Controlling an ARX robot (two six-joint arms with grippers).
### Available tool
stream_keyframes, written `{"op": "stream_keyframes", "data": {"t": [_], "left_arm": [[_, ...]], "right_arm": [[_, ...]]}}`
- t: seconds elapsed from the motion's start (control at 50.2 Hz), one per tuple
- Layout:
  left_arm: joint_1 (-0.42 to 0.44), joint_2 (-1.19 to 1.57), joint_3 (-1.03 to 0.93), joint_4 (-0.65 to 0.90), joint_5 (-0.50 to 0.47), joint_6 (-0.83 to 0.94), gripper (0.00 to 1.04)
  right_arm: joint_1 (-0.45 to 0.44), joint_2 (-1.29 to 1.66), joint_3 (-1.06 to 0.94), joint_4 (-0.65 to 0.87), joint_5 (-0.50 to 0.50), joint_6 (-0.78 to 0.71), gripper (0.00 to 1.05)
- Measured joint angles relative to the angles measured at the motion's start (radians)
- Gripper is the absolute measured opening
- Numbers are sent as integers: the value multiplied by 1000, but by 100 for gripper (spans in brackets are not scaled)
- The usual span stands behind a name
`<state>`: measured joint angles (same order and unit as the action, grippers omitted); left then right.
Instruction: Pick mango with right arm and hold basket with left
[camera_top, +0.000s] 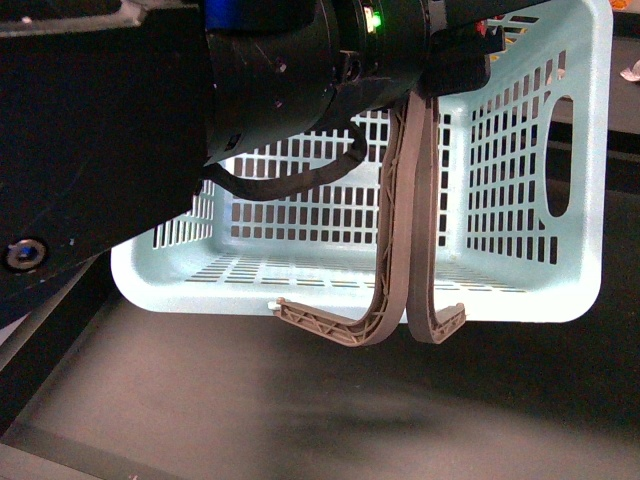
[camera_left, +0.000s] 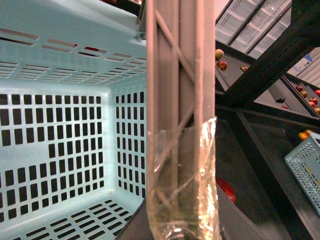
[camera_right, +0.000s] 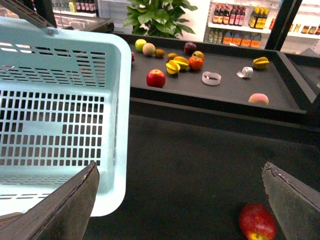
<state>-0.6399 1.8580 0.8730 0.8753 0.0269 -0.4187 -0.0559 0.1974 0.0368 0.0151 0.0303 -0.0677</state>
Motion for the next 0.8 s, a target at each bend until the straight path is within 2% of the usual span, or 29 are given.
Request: {"op": "stream_keyframes", "data": {"t": [0.1,0.279,0.597,0.797], "left_arm": [[0,0,0,0,2,0,7],[0,0,0,0,3,0,7],[0,0,0,0,0,0,7],[0,0,0,0,2,0,7]], "right_arm": [[-97,235,34,177,-80,-2,97],[-224,663,133,425,-145,10,97],[-336,1294,277,644,-171,20,97],[-400,1544,327,766,-159,23,97]]}}
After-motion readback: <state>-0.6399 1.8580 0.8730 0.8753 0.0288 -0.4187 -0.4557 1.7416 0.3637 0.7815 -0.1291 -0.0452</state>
